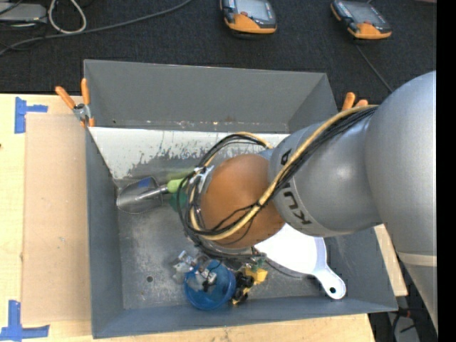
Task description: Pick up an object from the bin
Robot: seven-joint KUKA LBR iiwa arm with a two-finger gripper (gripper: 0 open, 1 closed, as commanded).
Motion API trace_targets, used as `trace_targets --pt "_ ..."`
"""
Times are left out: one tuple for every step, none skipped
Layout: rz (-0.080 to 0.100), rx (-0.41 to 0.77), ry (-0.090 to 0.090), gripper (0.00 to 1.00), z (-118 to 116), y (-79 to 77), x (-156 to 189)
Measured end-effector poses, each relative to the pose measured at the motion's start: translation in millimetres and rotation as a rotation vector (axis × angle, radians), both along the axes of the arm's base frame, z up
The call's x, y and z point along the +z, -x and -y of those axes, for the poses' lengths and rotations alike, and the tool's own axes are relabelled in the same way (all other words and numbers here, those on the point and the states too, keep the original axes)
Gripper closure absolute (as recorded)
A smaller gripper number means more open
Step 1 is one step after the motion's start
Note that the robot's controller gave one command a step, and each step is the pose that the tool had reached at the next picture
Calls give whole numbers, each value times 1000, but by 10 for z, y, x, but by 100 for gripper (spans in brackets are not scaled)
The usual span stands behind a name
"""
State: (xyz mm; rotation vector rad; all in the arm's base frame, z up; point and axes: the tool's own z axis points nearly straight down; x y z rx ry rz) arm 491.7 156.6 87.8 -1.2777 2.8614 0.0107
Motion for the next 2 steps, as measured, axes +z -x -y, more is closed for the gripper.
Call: trace_targets --pt "3 -22 -5 100 82 14 568" --pt "-2 61 1 100 85 -81 1390"
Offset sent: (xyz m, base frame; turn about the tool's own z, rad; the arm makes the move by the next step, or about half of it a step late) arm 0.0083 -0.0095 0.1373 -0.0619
